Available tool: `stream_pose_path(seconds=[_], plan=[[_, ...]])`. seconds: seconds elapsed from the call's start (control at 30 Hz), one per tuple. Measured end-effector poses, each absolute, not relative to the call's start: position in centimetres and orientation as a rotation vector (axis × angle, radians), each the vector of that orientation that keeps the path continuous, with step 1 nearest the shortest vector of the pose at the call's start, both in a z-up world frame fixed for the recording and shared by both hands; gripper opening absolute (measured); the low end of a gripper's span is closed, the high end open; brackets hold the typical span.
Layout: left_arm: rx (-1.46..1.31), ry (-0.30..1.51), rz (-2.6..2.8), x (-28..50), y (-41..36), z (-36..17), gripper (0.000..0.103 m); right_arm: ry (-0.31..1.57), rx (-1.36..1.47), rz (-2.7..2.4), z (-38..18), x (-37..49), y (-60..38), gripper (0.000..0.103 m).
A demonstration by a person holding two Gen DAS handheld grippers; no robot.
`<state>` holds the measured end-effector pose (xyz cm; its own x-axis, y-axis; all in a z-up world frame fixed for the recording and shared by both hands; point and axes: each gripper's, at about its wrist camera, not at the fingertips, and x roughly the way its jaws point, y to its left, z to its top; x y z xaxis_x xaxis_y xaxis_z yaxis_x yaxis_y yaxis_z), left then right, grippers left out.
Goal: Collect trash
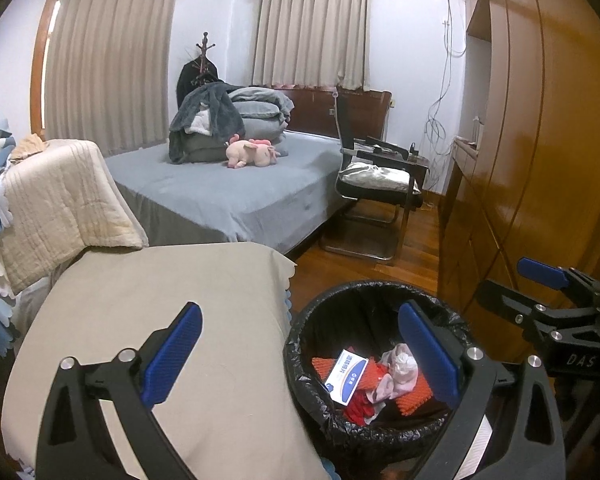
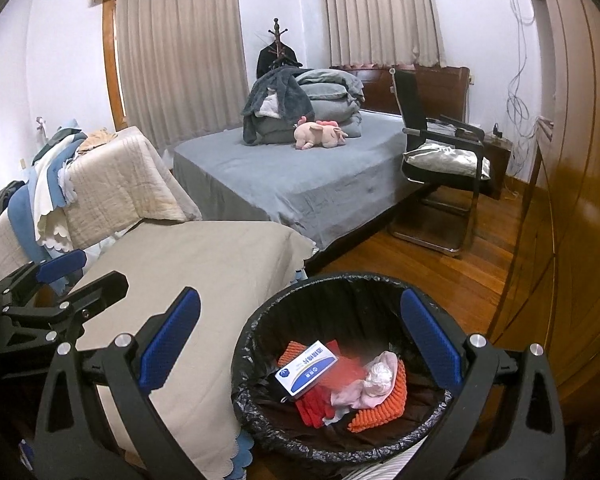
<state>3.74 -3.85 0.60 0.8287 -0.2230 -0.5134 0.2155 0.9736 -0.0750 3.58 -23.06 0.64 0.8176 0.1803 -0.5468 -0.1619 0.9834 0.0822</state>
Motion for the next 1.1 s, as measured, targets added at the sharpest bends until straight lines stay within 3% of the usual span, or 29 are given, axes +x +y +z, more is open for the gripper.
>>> stream_pose_path(seconds=[1.1], plan=[[-0.014, 0.545, -0.233, 3.55, -3.38, 0.89, 0.097, 0.575, 0.028, 0.186, 0.82, 3.39, -22.80, 0.098]])
